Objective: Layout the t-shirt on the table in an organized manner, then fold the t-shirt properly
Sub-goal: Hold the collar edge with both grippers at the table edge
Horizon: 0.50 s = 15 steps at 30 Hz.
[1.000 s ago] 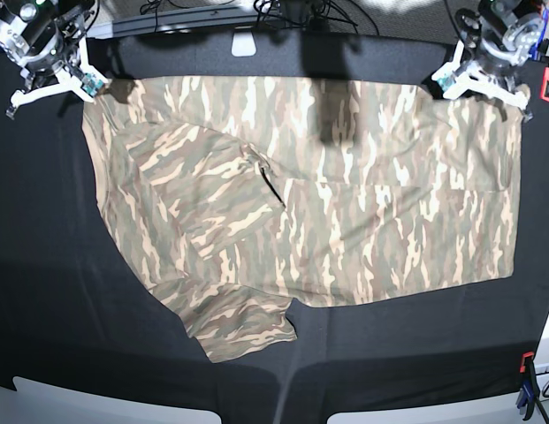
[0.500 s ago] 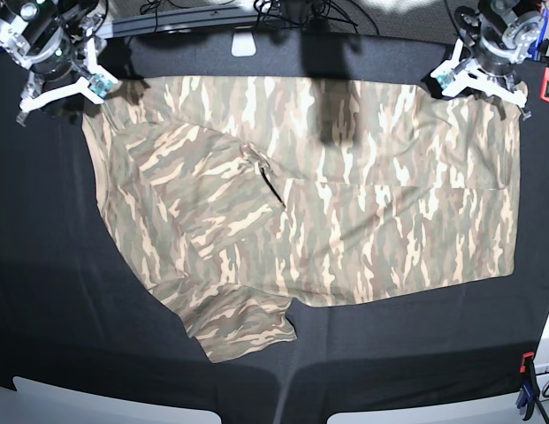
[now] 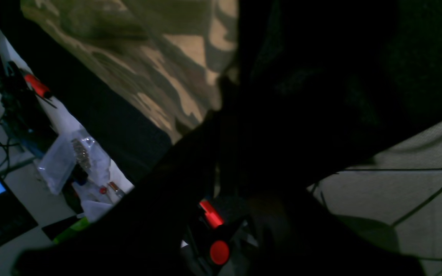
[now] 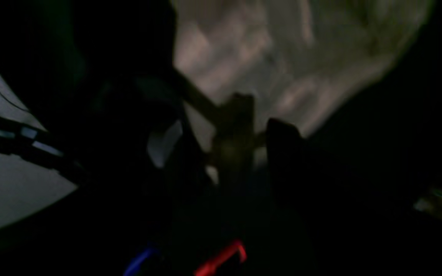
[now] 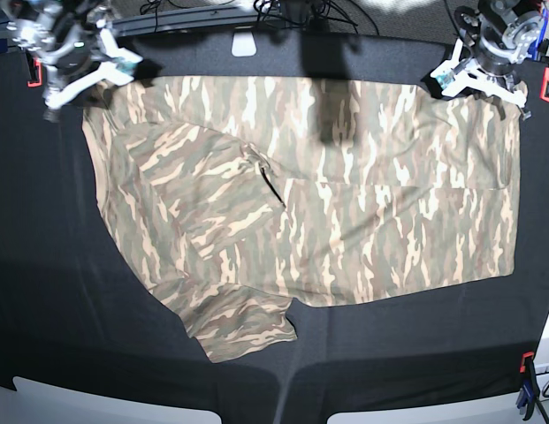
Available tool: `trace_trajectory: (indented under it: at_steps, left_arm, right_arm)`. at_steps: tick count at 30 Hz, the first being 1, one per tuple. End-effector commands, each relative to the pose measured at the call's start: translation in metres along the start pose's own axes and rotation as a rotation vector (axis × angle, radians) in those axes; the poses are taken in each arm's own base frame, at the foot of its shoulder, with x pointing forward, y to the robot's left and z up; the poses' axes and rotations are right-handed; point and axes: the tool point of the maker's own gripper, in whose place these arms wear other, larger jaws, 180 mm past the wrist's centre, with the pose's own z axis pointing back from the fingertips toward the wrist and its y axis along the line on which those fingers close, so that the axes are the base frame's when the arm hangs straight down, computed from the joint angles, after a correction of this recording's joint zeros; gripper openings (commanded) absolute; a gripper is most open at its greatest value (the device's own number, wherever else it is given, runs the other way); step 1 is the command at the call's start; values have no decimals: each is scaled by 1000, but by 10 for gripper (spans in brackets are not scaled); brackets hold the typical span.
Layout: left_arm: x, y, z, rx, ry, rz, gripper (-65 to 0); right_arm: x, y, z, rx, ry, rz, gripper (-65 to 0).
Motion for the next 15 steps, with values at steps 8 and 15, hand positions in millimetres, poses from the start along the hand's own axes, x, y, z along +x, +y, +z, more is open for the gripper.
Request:
trace_trajectory:
  at_steps: [8, 15]
  left_arm:
    - [2, 12, 3, 46, -10, 2, -650]
    - [2, 13, 3, 50, -10, 7, -650]
  right_arm:
    - [3, -23, -19, -125, 55, 88, -378]
    - [7, -23, -21, -152, 70, 71, -621]
